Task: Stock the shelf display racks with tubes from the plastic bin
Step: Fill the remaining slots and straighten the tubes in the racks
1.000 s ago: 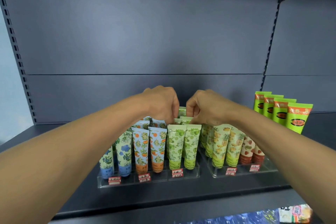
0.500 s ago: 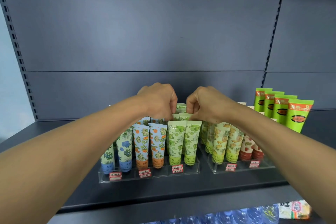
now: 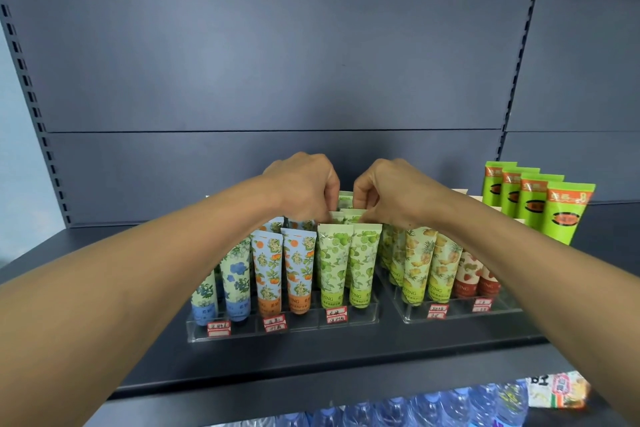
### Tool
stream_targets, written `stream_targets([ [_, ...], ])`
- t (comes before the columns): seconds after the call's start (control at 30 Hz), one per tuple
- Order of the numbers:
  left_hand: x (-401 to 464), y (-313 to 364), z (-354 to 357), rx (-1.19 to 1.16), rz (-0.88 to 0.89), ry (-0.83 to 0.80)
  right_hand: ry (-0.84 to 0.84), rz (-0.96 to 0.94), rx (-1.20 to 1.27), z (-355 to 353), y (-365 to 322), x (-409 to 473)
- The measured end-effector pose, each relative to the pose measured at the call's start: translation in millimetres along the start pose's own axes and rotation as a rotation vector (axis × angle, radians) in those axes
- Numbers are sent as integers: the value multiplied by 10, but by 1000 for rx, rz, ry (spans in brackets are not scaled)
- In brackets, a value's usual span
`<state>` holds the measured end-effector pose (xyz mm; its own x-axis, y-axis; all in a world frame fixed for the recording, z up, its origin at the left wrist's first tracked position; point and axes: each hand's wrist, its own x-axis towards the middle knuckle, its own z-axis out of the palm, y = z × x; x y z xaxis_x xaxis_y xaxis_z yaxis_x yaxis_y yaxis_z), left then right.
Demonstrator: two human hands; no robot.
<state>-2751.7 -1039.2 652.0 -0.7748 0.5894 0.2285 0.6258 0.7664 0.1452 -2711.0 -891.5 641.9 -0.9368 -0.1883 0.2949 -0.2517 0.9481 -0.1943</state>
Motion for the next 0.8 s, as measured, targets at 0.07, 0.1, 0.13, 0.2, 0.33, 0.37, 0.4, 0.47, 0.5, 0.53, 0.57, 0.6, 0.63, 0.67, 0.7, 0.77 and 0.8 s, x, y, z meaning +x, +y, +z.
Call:
stream_targets([
  [0.07,4,6,-1,1,3,-3,0,-3,1,-2,6,-7],
  [0.1,5,8,-1,0,4,-5,-1,-3,8,-2,9,-9],
  [0.13,6,7,0,-3,4,-6,-4,-1,15,-2,11,-13],
  [0.2,6,3,2,-9,0,-10,-7,2,27,-2,14,-16],
  [0.33,8,-6,0,-15,-9,-17,-21,13,42,-4,21,-13],
  [0.37,7,-7,-1,-19,-9,-20,-24,15,43,-4,22,-11],
  [0.4,5,-8,-2,-24,-10,-24,-27,17,44,-4,22,-11],
  [0.47,1,-11,-3,-29,-14,-31,-29,21,44,-6,21,-11],
  [0.5,0,-12,-5,-31,-17,-33,-29,23,42,-9,21,-13],
  [0.53,0,-13,-6,-34,-21,-34,-28,24,39,-12,20,-16],
  [0.57,0,-14,-7,-39,-24,-33,-29,25,37,-14,19,-19],
  [0.6,2,-15,-8,-43,-26,-31,-29,25,36,-17,16,-24],
  [0.63,2,-14,-9,-46,-26,-30,-29,25,36,-18,13,-26],
  [0.67,3,-14,-9,-48,-24,-29,-28,24,36,-18,11,-27],
  [0.7,0,-13,-9,-49,-20,-28,-28,25,36,-18,8,-30],
  [0.77,-8,-11,-13,-57,-16,-29,-31,26,37,-20,4,-28],
  [0.8,-11,-12,-20,-66,-16,-31,-32,30,39,-22,6,-27],
])
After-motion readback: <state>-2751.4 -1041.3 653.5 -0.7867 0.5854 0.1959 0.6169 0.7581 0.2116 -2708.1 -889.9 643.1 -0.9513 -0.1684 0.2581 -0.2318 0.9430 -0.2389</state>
